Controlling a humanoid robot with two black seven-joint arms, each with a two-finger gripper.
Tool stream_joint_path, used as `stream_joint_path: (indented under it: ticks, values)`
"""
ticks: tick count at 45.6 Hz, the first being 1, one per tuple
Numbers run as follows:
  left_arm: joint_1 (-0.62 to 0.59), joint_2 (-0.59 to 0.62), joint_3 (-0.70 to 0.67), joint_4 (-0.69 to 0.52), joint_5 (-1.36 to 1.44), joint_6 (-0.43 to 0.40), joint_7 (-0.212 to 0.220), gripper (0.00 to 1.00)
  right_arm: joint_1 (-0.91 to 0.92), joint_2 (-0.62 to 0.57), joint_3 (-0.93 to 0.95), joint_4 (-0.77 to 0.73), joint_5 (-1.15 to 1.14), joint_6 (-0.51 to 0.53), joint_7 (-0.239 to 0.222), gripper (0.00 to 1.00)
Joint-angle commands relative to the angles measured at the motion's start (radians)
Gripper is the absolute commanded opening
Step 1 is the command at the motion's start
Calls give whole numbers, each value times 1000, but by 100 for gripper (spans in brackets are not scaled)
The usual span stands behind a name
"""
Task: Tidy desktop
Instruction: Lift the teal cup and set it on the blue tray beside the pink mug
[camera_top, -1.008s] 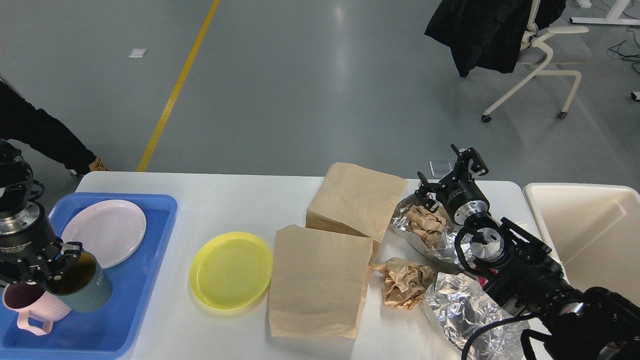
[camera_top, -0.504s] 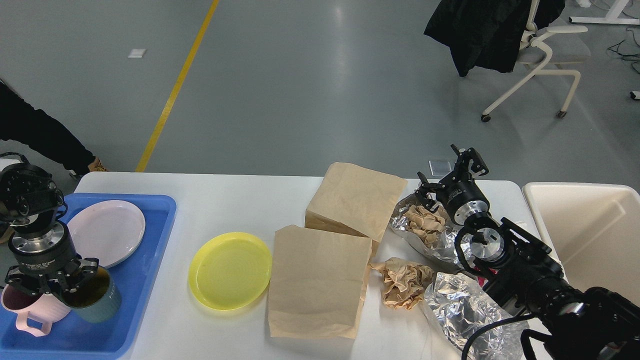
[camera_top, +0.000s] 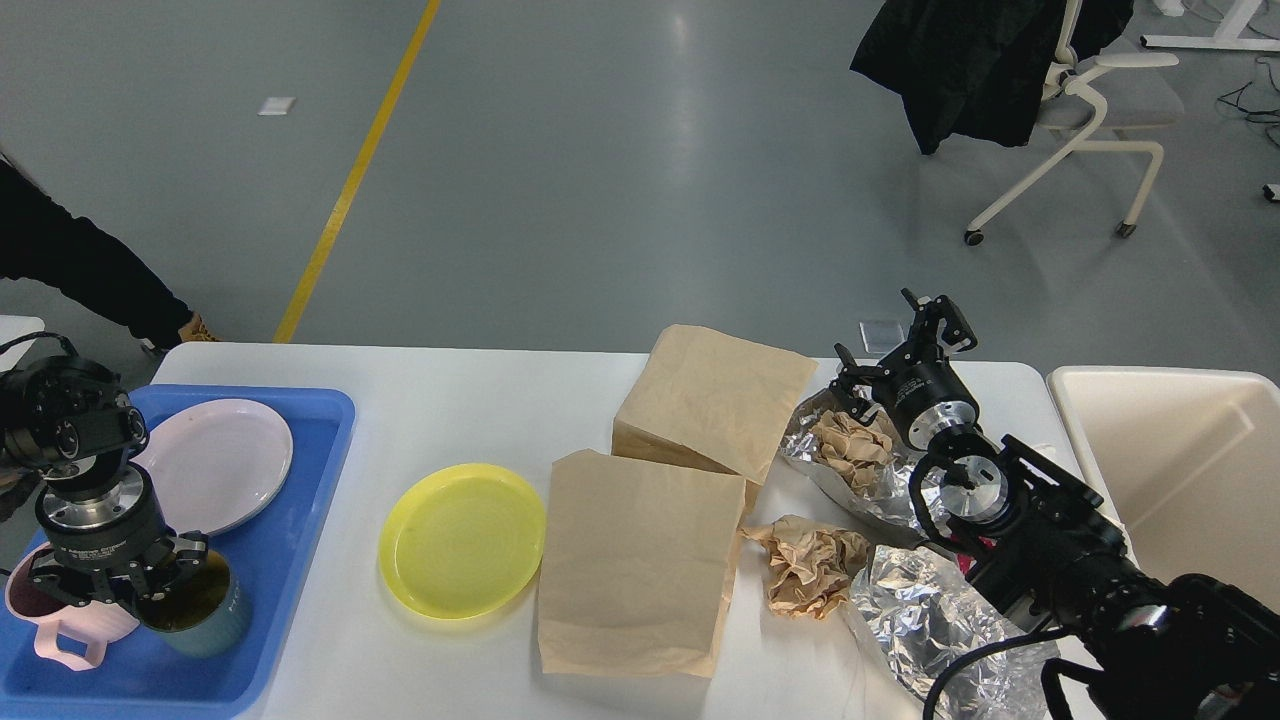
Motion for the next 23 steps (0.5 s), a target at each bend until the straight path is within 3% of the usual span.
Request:
stream_joint_path:
  ticks: [1, 9, 23]
  values:
    - [-3, -1, 0, -1, 0, 1, 0, 10, 0, 0, 0, 0, 0, 0, 0, 100]
    - [-13, -1, -9, -1, -3, 1, -3, 50, 0, 0, 0, 0, 0, 0, 0, 100]
    - [-39, 16, -3, -9, -2, -27, -2, 76, 0, 0, 0, 0, 0, 0, -1, 100]
